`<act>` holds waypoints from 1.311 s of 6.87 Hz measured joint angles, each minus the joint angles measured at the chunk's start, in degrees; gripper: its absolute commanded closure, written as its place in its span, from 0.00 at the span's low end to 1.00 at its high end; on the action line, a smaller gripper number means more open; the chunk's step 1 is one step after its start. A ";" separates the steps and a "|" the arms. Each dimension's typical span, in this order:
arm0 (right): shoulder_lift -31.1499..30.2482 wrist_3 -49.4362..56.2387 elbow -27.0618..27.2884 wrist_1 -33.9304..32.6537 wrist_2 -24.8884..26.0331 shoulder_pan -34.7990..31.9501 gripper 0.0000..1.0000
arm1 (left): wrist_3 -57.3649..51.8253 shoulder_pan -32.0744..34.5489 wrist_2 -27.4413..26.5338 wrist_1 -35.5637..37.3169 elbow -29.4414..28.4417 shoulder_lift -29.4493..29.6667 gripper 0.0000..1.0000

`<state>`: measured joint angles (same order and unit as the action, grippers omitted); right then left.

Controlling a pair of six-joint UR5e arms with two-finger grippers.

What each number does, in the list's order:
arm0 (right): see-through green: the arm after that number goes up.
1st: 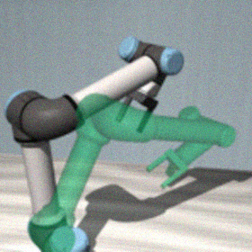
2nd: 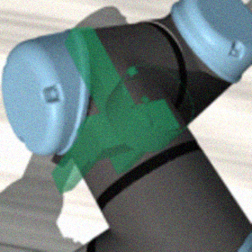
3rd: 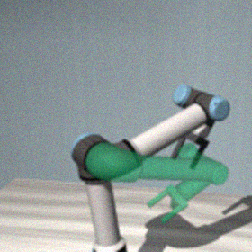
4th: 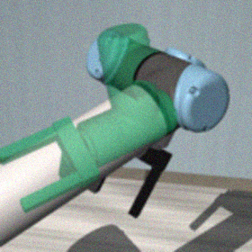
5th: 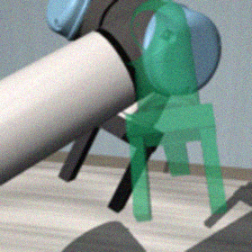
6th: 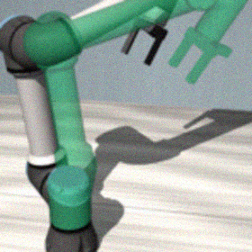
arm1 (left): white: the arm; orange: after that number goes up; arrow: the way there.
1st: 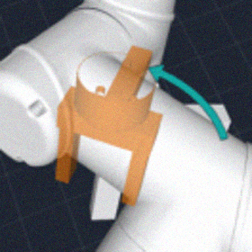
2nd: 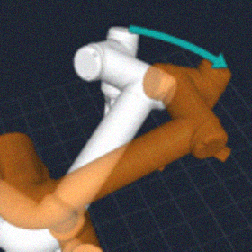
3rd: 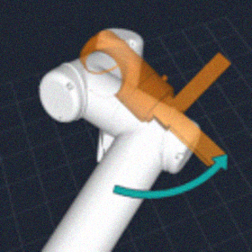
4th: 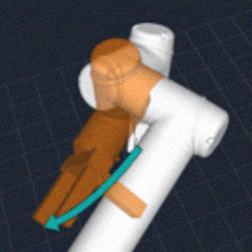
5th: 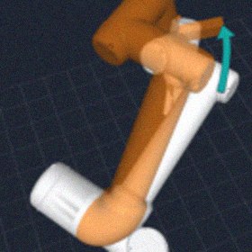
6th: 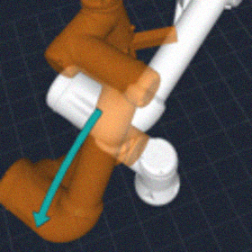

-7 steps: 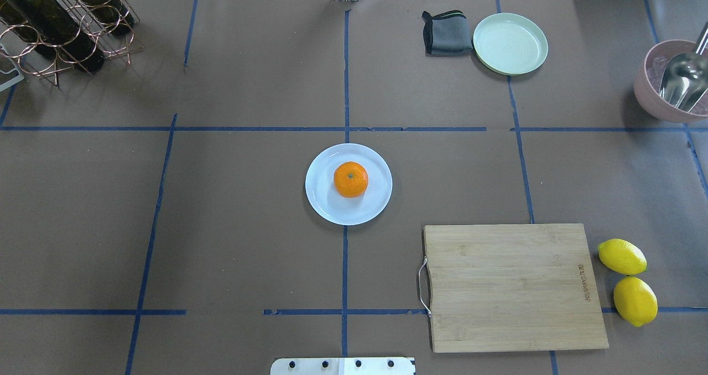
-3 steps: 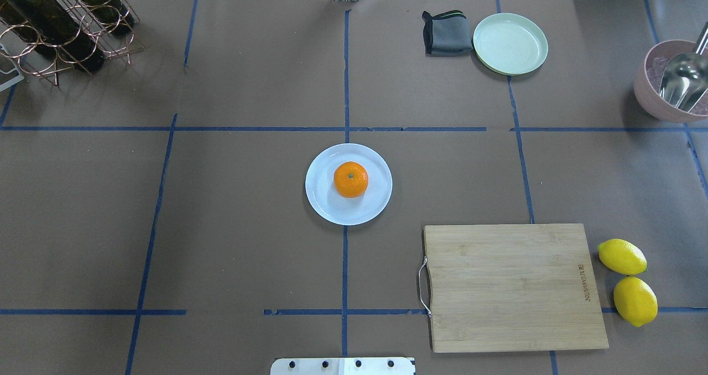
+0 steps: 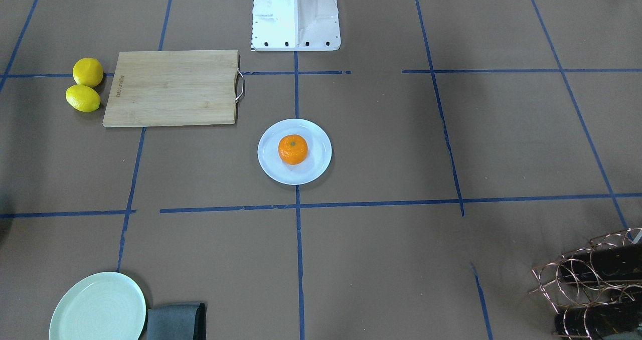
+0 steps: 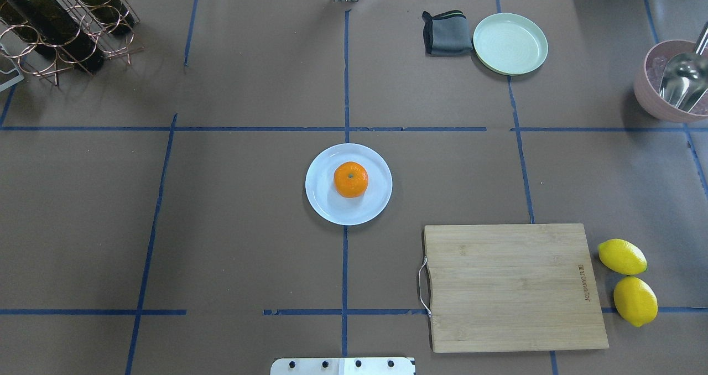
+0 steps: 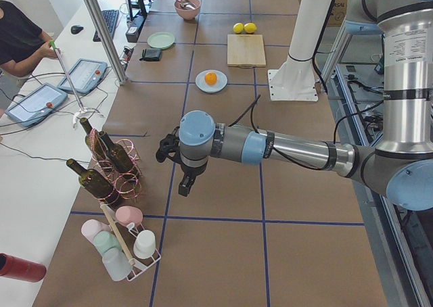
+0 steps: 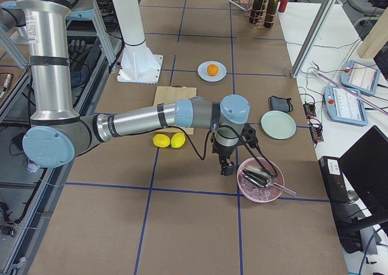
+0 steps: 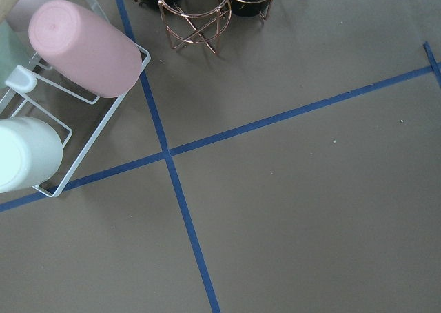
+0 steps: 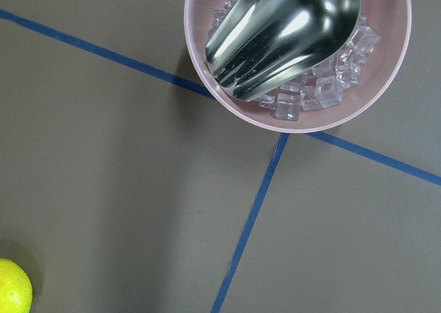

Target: Pick orange to plate

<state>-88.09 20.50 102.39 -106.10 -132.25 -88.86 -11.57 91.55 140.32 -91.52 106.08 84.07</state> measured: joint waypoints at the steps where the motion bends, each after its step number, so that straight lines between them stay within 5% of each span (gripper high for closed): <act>1: 0.27 -0.12 -0.10 -0.04 -0.02 0.00 0.00 | 0.03 -0.03 0.07 0.03 -0.01 -0.27 0.00; 9: 0.48 -2.10 -0.02 -0.07 -0.36 0.00 0.00 | 0.73 -1.51 -0.80 7.03 -0.12 -1.66 0.00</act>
<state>-87.61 18.40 102.37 -106.17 -132.61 -88.86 -10.84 90.04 139.53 -84.49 105.96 82.41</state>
